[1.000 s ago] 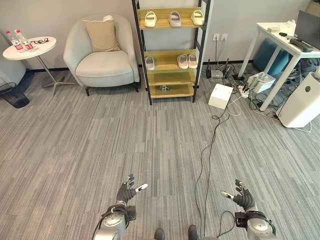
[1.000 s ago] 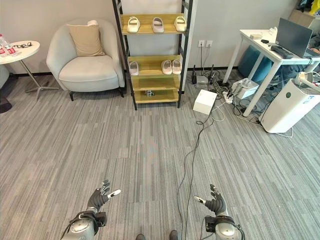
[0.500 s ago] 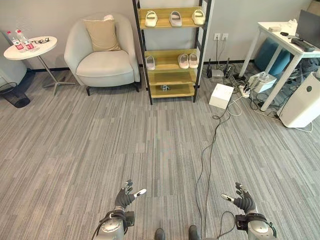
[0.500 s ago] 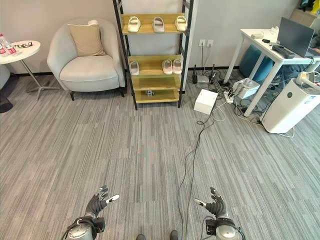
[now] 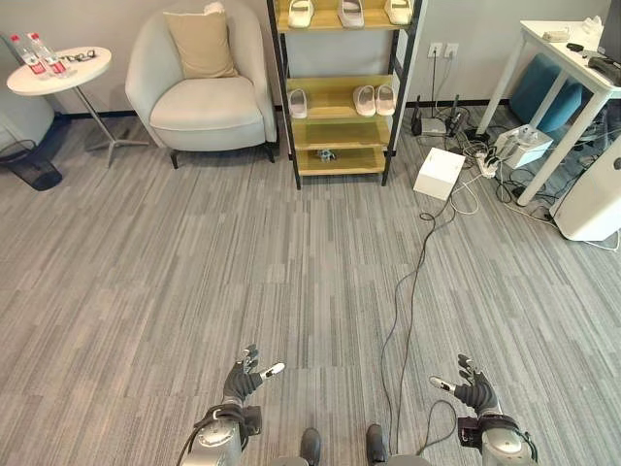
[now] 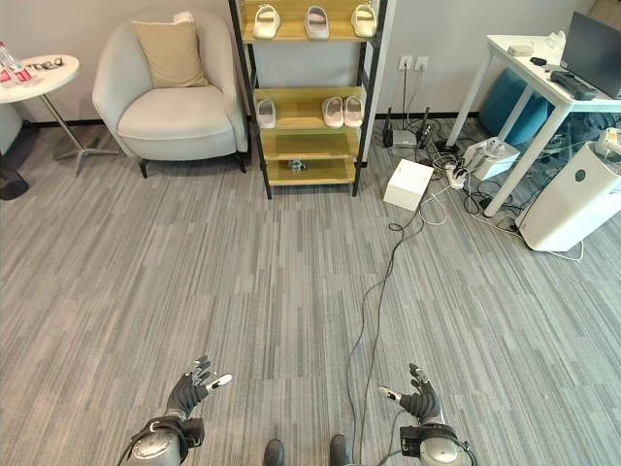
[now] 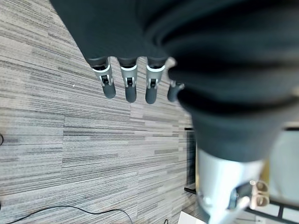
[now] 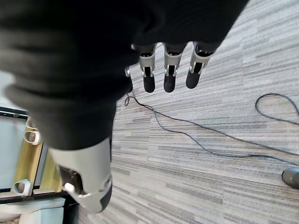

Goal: Arrange the slippers neatly on the shoe rack.

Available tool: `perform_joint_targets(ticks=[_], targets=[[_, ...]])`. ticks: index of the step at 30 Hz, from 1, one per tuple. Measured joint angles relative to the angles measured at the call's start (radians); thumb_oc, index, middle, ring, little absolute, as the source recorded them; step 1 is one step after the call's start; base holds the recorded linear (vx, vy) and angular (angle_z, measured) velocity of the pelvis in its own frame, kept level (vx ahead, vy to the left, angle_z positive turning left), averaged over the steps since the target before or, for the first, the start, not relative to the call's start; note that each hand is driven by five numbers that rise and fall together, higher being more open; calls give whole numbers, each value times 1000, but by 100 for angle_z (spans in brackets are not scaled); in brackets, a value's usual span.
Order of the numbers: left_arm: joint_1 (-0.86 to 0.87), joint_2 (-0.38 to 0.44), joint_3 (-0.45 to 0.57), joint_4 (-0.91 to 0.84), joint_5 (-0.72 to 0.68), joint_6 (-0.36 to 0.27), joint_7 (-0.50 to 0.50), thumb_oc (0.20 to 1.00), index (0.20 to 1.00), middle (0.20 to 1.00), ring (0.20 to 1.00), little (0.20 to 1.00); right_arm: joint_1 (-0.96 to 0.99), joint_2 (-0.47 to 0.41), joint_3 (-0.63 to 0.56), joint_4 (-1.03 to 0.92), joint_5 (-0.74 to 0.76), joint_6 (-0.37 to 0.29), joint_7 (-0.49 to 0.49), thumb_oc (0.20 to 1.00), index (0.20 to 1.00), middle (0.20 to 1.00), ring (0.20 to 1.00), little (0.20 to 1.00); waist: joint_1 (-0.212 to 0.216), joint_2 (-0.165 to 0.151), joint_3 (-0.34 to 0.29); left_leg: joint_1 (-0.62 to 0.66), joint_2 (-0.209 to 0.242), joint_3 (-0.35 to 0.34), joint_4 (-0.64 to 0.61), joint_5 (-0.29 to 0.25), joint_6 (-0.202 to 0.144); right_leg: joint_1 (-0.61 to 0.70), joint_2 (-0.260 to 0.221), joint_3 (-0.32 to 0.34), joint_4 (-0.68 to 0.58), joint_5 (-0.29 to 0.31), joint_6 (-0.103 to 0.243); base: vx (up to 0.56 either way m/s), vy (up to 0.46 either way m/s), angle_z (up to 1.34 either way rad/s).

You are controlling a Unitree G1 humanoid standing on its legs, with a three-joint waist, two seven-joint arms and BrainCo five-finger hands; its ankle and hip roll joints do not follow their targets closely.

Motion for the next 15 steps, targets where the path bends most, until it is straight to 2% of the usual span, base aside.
perform_joint_targets(ticks=[4,6,7,10,11,12,13,15], targets=[[0,25,10,2,0,0,3,1000,1000,1000,1000,1000,-5,-1,-4,1,0,0,0,1000,1000,1000,1000,1000,1,-15,31,-16,-14,12,0,-6,11,-25,-10,0,18,6,4,-6,228,-11],[-7,29,11,4,0,-1,15,1000,1000,1000,1000,1000,-21,-12,-1,2,-2,2,-1,1000,1000,1000,1000,1000,1,-6,51,-46,-10,13,1,8,28,-97,-16,-1,106,-12,32,7,156,-10],[-15,31,13,4,0,-2,21,1000,1000,1000,1000,1000,-32,-16,-3,2,-7,4,-1,1000,1000,1000,1000,1000,6,-3,71,-55,-8,27,3,9,41,-154,-21,3,192,-37,57,60,98,-17],[-27,37,15,16,0,-2,22,1000,1000,1000,1000,1000,-44,-18,-5,2,-8,4,-3,1000,1000,1000,1000,1000,-1,-11,101,-50,-24,33,7,1,55,-185,-38,1,262,-66,77,139,79,-12],[-46,38,24,27,0,-4,27,1000,1000,1000,1000,1000,-56,-18,-2,0,-17,4,-5,1000,1000,1000,1000,1000,3,-12,129,-47,-28,37,7,-3,62,-249,-50,-9,378,-86,80,211,-43,-7],[-58,42,34,27,0,-5,29,1000,1000,1000,1000,1000,-56,-16,-1,0,-17,5,-5,1000,1000,1000,1000,1000,-4,-24,141,-40,-30,38,7,-9,68,-258,-58,-27,380,-119,68,211,-43,-16],[-63,45,41,29,0,-7,30,1000,1000,1000,1000,1000,-58,-16,-1,0,-17,5,-5,1000,1000,1000,1000,1000,4,-27,143,-38,-30,41,7,-13,66,-257,-56,-32,364,-127,62,198,-77,-9],[-80,59,39,41,0,-8,38,1000,1000,1000,1000,1000,-59,-16,-3,-1,-16,5,-10,1000,1000,1000,1000,1000,2,-38,150,-37,-26,41,7,-18,70,-244,-52,-50,253,-125,63,269,-156,-10]])
